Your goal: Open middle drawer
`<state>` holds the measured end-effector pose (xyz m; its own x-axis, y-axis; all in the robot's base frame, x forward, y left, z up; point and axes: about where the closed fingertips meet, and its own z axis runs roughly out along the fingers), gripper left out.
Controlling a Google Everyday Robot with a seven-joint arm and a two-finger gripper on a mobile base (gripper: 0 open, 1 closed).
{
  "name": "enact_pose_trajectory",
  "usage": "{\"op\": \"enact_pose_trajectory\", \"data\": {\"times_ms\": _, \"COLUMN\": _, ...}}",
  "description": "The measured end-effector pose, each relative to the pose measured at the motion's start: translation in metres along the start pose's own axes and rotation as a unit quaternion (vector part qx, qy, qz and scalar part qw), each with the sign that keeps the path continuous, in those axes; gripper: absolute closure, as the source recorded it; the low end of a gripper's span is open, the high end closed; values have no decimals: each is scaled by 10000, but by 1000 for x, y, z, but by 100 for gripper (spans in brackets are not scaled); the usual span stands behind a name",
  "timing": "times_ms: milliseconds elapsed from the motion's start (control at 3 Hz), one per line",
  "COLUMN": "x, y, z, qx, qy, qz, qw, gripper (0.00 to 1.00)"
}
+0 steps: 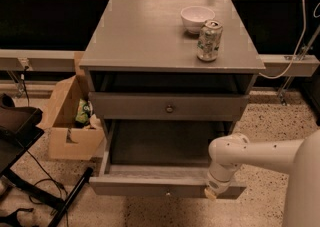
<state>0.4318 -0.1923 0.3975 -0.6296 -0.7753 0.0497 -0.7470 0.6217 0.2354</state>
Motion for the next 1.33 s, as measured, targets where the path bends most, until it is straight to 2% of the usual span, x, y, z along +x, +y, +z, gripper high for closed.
{"op": "enact_pose_trajectory", "data": {"times_ms": 333, "x": 0, "y": 0, "z": 0, "qx": 0, "qy": 0, "qz": 0, "qw": 10000, "gripper": 84}}
{"op": "enact_pose_trajectory", "data": {"times_ms": 1000, "x": 0, "y": 0, "z": 0, "qx": -1, "qy": 0, "qz": 0, "qw": 10000, "gripper": 38}}
{"op": "enact_pose_trajectory", "data": {"times_ms": 1333, "x": 0, "y": 0, "z": 0, "qx": -1, "qy": 1, "qz": 0, "qw": 10000, "gripper": 7}}
